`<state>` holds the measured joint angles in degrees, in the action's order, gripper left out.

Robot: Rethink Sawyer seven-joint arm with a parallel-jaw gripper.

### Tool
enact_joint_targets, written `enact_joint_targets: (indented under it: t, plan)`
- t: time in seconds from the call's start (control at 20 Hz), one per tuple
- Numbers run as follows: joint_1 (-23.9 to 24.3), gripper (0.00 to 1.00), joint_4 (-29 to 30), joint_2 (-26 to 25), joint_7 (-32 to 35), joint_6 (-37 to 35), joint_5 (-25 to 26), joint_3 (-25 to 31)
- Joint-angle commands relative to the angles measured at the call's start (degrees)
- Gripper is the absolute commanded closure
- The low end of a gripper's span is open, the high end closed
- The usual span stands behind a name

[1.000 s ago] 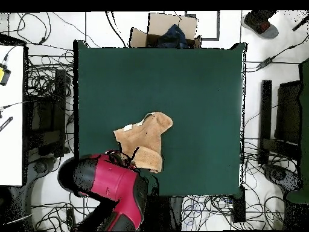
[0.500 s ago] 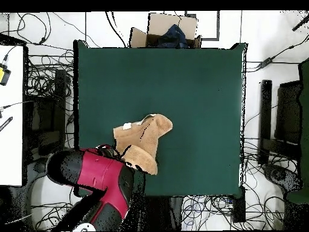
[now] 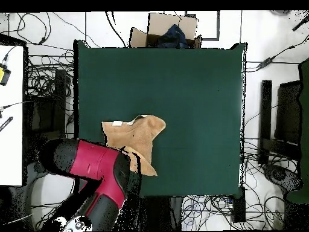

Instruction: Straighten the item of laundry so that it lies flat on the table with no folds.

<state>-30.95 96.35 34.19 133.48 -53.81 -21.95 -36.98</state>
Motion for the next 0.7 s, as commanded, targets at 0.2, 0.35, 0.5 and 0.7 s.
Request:
enact_joint_targets:
  t: [0.2,0.35,0.5,0.7]
  plan:
    - [-0.18,1.00,-10.24,-2.23,13.60,-7.74,5.61,-4.14]
    - [-1.31,1.00,-11.33,-3.79,17.10,-7.13,4.73,-5.33]
    - [-4.04,1.00,-12.60,-6.93,24.07,-6.75,3.22,-7.62]
    - [-6.57,1.00,-13.85,-10.03,31.35,-7.99,-0.20,-9.09]
